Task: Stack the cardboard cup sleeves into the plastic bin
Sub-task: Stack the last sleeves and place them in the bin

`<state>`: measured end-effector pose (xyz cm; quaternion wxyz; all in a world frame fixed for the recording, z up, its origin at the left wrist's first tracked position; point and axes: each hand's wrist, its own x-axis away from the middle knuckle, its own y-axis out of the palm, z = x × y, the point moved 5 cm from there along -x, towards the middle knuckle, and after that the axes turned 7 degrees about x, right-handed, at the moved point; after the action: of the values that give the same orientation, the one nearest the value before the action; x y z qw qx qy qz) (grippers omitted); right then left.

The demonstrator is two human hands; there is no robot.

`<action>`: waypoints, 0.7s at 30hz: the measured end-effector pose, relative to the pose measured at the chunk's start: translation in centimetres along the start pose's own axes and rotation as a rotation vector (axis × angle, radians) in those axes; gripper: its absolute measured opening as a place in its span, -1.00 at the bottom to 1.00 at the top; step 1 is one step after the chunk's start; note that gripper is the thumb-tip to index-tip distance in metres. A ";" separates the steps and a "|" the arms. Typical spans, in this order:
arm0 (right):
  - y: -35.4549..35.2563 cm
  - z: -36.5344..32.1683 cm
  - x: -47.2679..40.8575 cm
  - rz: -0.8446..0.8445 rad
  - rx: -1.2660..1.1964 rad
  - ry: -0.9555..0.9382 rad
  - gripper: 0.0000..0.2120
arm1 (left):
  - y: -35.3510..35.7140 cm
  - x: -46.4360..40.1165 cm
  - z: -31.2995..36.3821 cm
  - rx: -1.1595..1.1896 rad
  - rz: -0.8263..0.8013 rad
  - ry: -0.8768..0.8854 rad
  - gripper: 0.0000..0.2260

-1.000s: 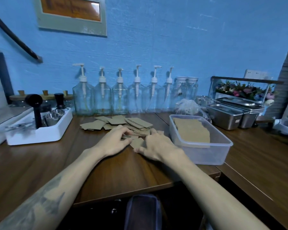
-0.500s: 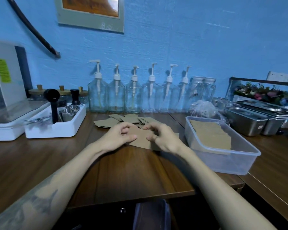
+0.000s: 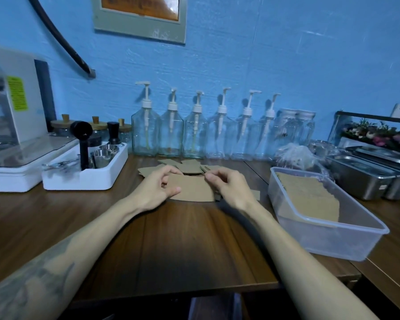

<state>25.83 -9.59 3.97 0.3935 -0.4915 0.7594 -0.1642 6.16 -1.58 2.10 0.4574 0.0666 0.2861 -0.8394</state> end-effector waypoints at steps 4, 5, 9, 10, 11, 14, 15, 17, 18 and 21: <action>-1.4 0.8 -1.4 0.121 0.241 0.062 -0.88 | -1.7 0.0 -0.8 0.002 0.076 -0.026 -0.72; -1.5 1.0 -1.9 0.127 0.327 0.066 -0.88 | -2.0 0.0 -1.0 0.011 0.095 -0.030 -0.73; -0.9 2.1 -3.4 0.104 0.620 0.093 -0.75 | -2.2 0.3 -1.3 -0.001 0.093 -0.041 -0.74; -0.5 2.7 -3.6 0.072 0.669 0.144 -0.70 | -2.1 0.3 -1.4 -0.004 0.084 -0.039 -0.74; -0.2 3.4 -3.7 0.032 0.685 0.209 -0.64 | -2.0 0.4 -1.5 -0.008 0.079 -0.040 -0.74; 0.2 4.5 -3.7 -0.024 0.603 0.317 -0.60 | -1.8 0.2 -1.6 -0.059 0.067 -0.020 -0.74; 0.0 4.6 -3.8 -0.014 0.584 0.313 -0.62 | -1.7 0.2 -1.6 -0.074 0.056 -0.018 -0.73; -0.5 4.5 -3.7 0.017 0.561 0.289 -0.69 | -1.5 0.1 -1.7 -0.070 0.039 -0.027 -0.70; -0.7 4.4 -3.7 0.022 0.539 0.283 -0.71 | -1.5 0.1 -1.7 -0.061 0.035 -0.037 -0.68; -0.5 4.1 -3.4 -0.018 0.482 0.274 -0.73 | -1.5 0.3 -1.5 -0.066 0.033 -0.048 -0.65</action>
<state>30.00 -6.26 3.18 0.3912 -0.3637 0.7403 -0.4083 4.55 -0.37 1.36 0.4799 0.0358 0.3013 -0.8232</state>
